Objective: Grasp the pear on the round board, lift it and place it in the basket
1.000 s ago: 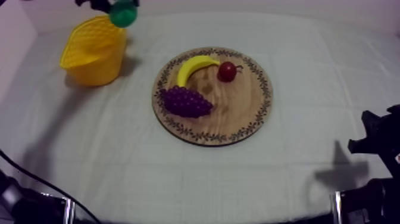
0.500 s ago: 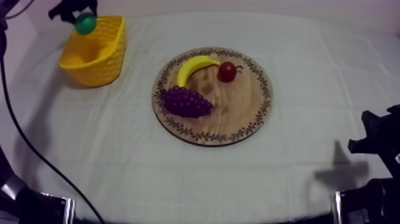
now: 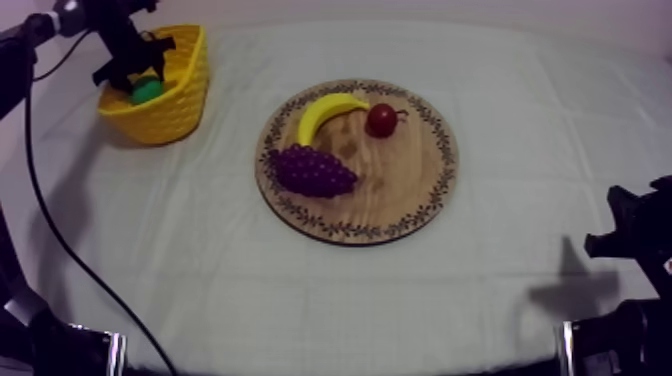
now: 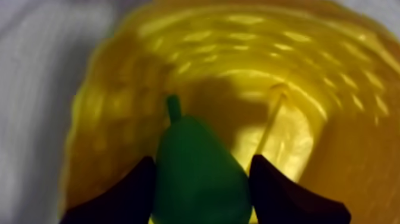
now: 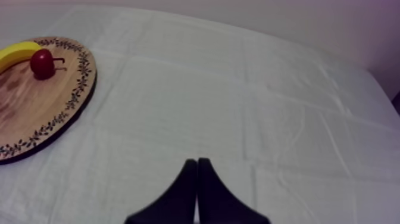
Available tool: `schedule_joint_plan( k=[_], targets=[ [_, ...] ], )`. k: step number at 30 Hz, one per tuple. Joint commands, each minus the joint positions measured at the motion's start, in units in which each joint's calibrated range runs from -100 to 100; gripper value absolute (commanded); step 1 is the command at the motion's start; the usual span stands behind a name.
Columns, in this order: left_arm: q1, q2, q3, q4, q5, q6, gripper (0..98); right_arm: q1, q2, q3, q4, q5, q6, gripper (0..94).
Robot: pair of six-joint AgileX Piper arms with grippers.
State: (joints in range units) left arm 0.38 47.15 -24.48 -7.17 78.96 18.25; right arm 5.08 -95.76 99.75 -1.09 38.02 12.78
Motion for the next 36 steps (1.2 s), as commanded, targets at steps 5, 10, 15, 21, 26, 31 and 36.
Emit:
schedule_joint_plan(
  k=[5, 10, 15, 21, 26, 31, 36],
  targets=[
    [-0.2, 0.4, 0.5, 0.71, -1.4, -0.4, 65.7, 0.0, 0.0, 0.0, 0.0, 0.0, 0.0, 0.3],
    [0.0, -1.4, 1.2, 1.1, -2.6, -1.0, 70.3, 0.0, 0.0, 0.0, 0.0, 0.0, 0.0, 0.3],
    [0.6, -5.6, 2.7, 1.56, -3.3, -2.4, 57.2, 0.0, 0.0, 0.0, 0.0, 0.0, 0.0, 0.3],
    [1.4, -16.7, 9.2, 1.77, -3.3, -3.6, 11.9, 0.0, 0.0, 0.0, 0.0, 0.0, 0.0, 0.3],
    [2.9, -31.4, 21.2, 1.18, -6.7, -3.2, 2.1, 0.0, 0.0, 0.0, 0.0, 0.0, 0.0, 0.3],
    [4.7, -48.2, 36.1, 0.47, -10.9, -1.7, 0.4, 0.0, 0.0, 0.0, 0.0, 0.0, 0.0, 0.3],
    [6.6, -64.9, 53.9, 0.62, -19.8, -1.5, 0.1, 0.0, 0.0, 0.0, 0.0, 0.0, 0.0, 0.3]
  ],
)
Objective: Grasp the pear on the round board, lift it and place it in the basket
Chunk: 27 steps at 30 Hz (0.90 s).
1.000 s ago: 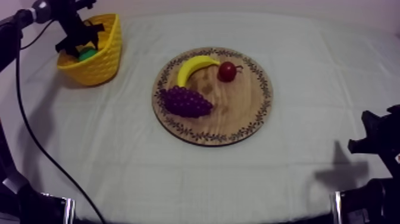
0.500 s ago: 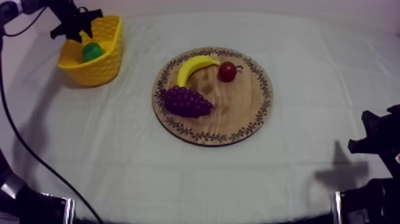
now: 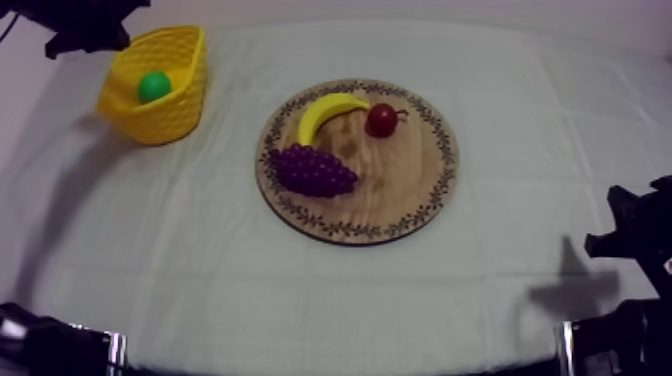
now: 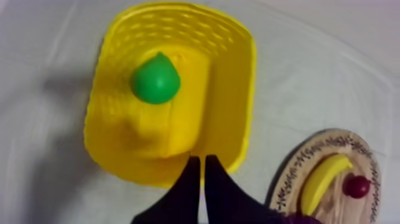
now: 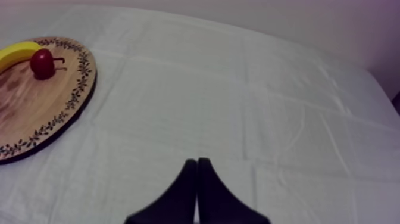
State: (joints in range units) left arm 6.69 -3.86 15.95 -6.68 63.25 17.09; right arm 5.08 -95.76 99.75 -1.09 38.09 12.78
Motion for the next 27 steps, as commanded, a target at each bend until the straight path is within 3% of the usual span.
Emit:
schedule_joint_plan(
  k=[1, 7, 14, 24, 27],
  targets=[
    [0.5, -17.3, 17.5, 0.41, -6.4, -0.8, 0.1, 0.0, 0.0, 0.0, 0.0, 0.0, 0.0, 0.3],
    [0.7, -36.2, 42.0, 0.92, -20.8, -4.7, 0.1, 0.0, 0.0, 0.0, 0.0, 0.0, 0.0, 0.3],
    [-1.9, -59.0, 67.8, 0.2, -35.9, -6.4, 0.1, 0.0, 0.0, 0.0, 0.0, 0.0, 0.0, 0.3],
    [-2.7, -85.1, 79.7, 0.31, -34.3, -7.9, 0.1, 0.0, 0.0, 0.0, 0.0, 0.0, 0.0, 0.3],
    [-2.9, -89.4, 80.4, 1.23, -33.0, -9.8, 0.1, 0.0, 0.0, 0.0, 0.0, 0.0, 0.0, 0.3]
  ],
)
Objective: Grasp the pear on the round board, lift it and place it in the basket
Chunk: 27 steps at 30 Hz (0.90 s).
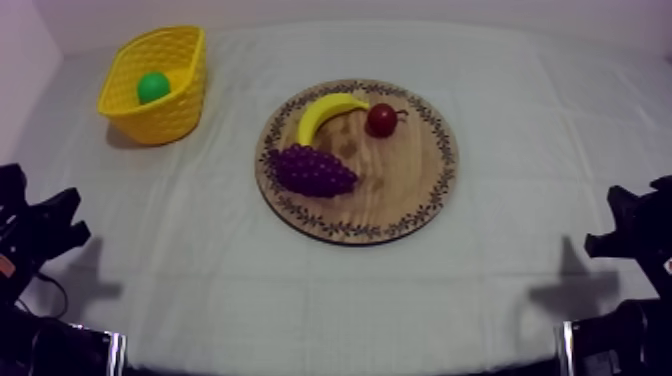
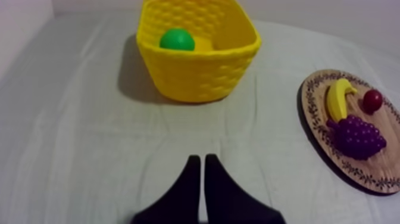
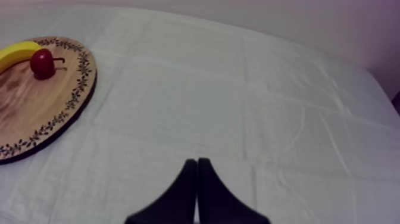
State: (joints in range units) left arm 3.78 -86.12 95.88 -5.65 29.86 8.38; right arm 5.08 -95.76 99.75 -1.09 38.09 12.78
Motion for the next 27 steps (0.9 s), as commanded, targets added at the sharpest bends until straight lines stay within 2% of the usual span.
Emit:
schedule_joint_plan(
  k=[1, 4, 8, 10, 14, 16, 19, 27],
  targets=[
    [0.0, -8.6, 0.7, 0.33, 0.9, -1.4, 0.1, 0.0, 0.0, 0.0, 0.0, 0.0, 0.0, 0.3],
    [0.0, -12.0, 2.0, 0.47, 2.3, -2.1, 0.1, 0.0, 0.0, 0.0, 0.0, 0.0, 0.0, 0.3],
    [0.0, -13.4, 3.3, 2.63, 3.6, -7.0, 0.1, 0.0, 0.0, 0.0, 0.0, 0.0, 0.0, 0.3],
    [0.0, -13.7, 3.5, 3.06, 3.9, -5.1, 0.1, 0.0, 0.0, 0.0, 0.0, 0.0, 0.0, 0.3],
    [0.0, -13.8, 3.6, 3.38, 4.1, 3.1, 0.1, 0.0, 0.0, 0.0, 0.0, 0.0, 0.0, 0.3],
    [0.0, -13.9, 3.7, 3.43, 4.1, 5.6, 0.1, 0.0, 0.0, 0.0, 0.0, 0.0, 0.0, 0.3],
    [0.0, -13.9, 3.7, 3.46, 4.2, 6.1, 0.1, 0.0, 0.0, 0.0, 0.0, 0.0, 0.0, 0.3],
    [0.0, -13.9, 3.7, 3.5, 4.2, 3.9, 0.1, 0.0, 0.0, 0.0, 0.0, 0.0, 0.0, 0.3]
  ],
)
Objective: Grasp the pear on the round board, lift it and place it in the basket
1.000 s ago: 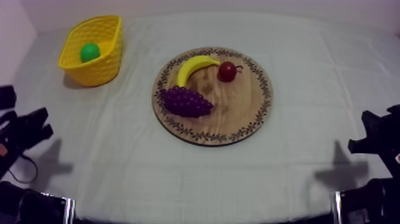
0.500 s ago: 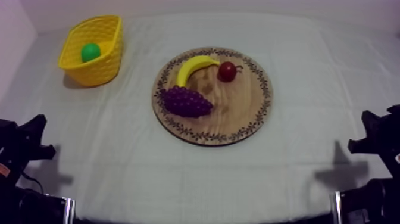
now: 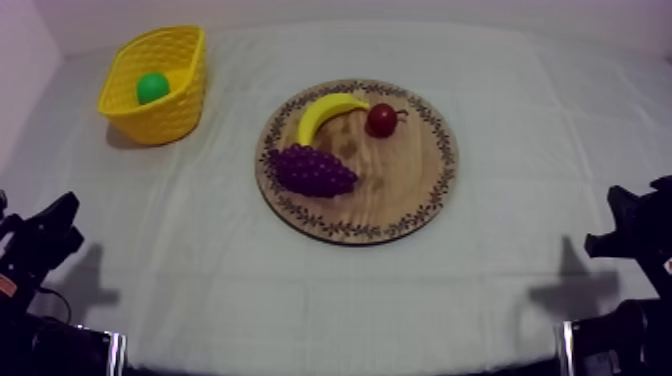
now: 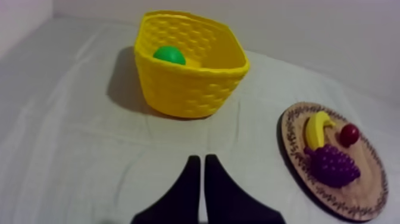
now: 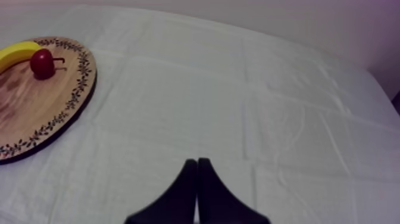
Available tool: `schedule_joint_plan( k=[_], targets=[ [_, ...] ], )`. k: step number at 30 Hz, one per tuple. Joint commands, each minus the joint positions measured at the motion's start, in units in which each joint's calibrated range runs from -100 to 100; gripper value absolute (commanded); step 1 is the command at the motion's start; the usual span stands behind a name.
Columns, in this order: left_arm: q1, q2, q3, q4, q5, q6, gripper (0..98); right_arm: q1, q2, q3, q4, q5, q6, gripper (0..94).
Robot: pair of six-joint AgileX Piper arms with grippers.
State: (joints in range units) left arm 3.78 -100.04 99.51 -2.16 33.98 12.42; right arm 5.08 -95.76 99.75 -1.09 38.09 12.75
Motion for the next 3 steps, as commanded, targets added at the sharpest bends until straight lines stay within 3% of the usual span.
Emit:
schedule_joint_plan(
  k=[1, 3],
  targets=[
    [0.0, 0.0, 0.0, 0.02, 0.1, -0.2, 0.1, 0.0, 0.0, 0.0, 0.0, 0.0, 0.0, 0.3],
    [0.0, 0.0, 0.0, 0.03, 0.1, -0.3, 0.1, 0.0, 0.0, 0.0, 0.0, 0.0, 0.0, 0.3]
  ],
)
